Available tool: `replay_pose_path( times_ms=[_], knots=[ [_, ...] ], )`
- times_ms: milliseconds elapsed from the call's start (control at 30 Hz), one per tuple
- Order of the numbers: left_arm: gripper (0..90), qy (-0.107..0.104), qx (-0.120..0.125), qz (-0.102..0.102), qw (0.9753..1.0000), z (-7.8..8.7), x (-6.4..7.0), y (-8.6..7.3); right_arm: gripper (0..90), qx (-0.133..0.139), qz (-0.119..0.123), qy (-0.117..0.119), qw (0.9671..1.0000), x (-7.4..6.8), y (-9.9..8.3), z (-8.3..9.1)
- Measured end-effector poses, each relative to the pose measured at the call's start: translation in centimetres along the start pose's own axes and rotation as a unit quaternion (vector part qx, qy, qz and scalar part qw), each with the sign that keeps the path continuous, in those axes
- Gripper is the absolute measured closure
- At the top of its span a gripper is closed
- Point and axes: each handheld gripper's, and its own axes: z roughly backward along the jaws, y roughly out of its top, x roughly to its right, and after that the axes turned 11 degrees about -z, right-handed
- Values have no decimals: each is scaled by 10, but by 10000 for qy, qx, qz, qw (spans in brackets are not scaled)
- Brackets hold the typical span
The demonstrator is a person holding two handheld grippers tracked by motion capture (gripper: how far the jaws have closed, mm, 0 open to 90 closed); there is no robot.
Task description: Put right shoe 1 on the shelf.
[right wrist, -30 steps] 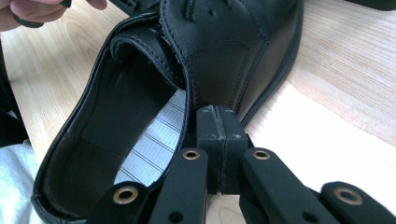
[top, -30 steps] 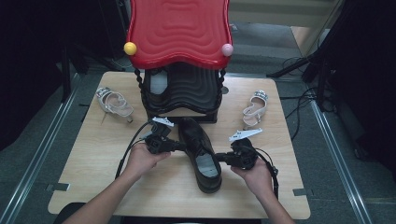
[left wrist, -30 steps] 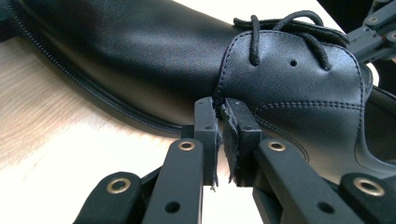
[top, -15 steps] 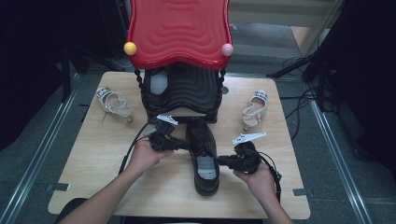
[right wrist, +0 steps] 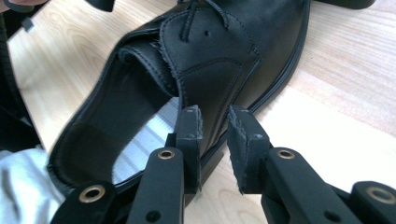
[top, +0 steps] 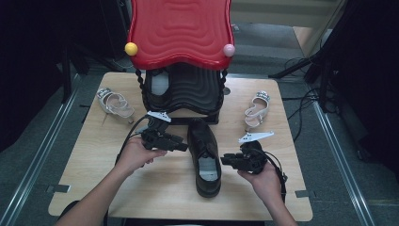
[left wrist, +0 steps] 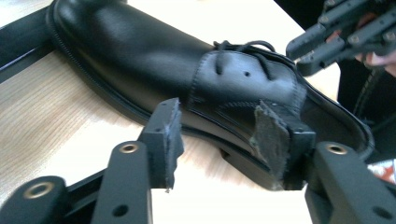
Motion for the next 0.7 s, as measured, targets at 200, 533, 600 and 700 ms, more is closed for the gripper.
replay_pose_path(
  times_ms=[200,533,600,700],
  knots=[
    [495,-22,156,-73,9998,15,3,9,684,55,-123,9,9999,-6,-1,8],
    [506,207,307,-495,9981,48,10,35,639,84,-195,-82,9997,-25,9,17],
    [519,175,373,-421,9983,56,8,42,639,30,-231,-110,9997,-31,12,16],
    [614,264,430,-445,9977,68,7,54,639,-50,-267,-92,9996,-40,16,13]
  ],
)
